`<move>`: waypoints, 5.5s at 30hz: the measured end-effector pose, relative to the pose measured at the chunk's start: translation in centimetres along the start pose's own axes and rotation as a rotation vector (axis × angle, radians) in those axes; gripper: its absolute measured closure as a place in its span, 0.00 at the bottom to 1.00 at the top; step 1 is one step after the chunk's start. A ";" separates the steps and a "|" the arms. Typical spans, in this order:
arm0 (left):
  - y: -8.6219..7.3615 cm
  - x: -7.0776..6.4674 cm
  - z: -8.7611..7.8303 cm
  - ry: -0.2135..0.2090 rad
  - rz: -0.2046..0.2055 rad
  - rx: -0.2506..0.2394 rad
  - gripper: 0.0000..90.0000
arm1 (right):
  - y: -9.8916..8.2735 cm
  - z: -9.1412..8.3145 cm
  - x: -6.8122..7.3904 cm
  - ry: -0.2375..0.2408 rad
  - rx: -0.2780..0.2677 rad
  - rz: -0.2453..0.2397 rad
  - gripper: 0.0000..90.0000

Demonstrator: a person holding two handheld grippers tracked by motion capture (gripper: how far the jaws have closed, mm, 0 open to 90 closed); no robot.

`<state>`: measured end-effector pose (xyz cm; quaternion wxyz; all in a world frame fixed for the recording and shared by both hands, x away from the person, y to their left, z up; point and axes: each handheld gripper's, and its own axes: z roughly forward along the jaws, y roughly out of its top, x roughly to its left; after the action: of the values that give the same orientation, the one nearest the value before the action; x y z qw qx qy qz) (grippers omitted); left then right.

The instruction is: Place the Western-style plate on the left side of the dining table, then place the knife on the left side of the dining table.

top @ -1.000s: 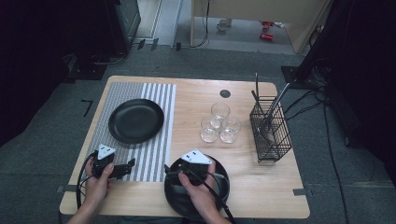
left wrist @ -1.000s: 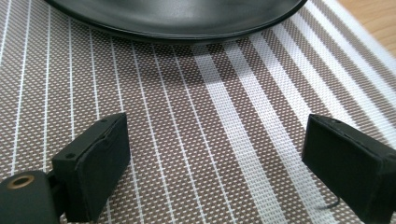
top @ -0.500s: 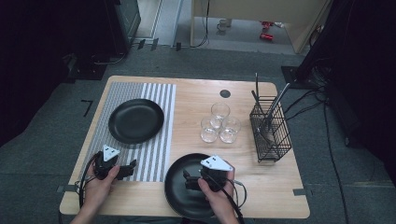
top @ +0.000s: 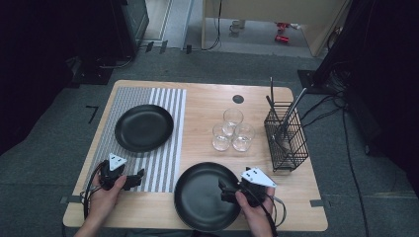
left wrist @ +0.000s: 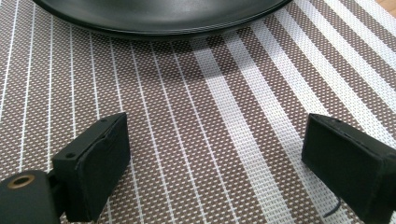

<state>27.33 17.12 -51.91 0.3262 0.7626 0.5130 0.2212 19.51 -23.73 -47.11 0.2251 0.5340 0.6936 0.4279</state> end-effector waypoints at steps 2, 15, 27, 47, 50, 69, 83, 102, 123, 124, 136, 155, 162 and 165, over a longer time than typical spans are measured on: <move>0.0 0.0 0.0 0.000 0.000 0.000 0.09 | -0.3 -0.4 -0.9 -0.020 -0.005 0.015 0.00; 0.0 0.0 0.0 0.000 0.000 0.000 0.09 | -1.8 -2.5 -5.0 -0.108 -0.020 0.089 0.00; 0.0 0.0 0.0 0.000 0.000 0.000 0.09 | -2.1 -3.9 -7.3 -0.212 -0.034 0.096 0.00; 0.0 0.0 0.0 0.000 0.000 0.000 0.09 | -0.3 -6.1 -8.5 -0.203 -0.133 0.053 0.00; 0.0 0.0 0.0 0.000 0.000 0.000 0.09 | 0.4 -6.6 -8.6 -0.205 -0.153 0.030 0.02; 0.0 0.0 0.0 0.000 0.001 0.001 0.09 | 4.9 -6.6 -8.7 -0.301 -0.238 -0.063 0.39; 0.0 0.0 0.0 0.000 0.001 0.001 0.09 | 5.3 -4.1 -9.1 -0.350 -0.174 -0.108 0.58; 0.0 0.0 0.0 0.000 0.001 0.001 0.09 | 5.1 -3.2 -9.7 -0.372 -0.170 -0.157 0.82; 0.0 0.0 0.0 0.000 0.000 0.000 0.09 | 5.2 -4.0 -11.0 -0.426 -0.223 -0.134 0.89; 0.0 0.0 0.0 0.000 0.000 0.000 0.09 | 5.3 -4.2 -11.1 -0.444 -0.225 -0.130 0.90; 0.0 0.0 0.0 0.000 0.000 0.000 0.09 | 5.7 -5.6 -13.7 -0.490 -0.272 -0.041 0.94; 0.0 0.0 0.0 0.000 0.000 0.000 0.09 | 7.4 -7.2 -13.1 -0.441 -0.346 0.000 0.94; 0.0 0.0 0.0 0.000 0.000 0.000 0.09 | 8.2 -8.2 -12.7 -0.415 -0.368 -0.001 0.94; 0.0 0.0 0.0 0.000 -0.001 0.000 0.09 | 8.6 -8.7 -12.5 -0.408 -0.383 0.004 0.94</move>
<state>27.33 17.12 -51.91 0.3264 0.7623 0.5132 0.2213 21.66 -37.94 -37.11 0.4562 0.5582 0.5393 0.4352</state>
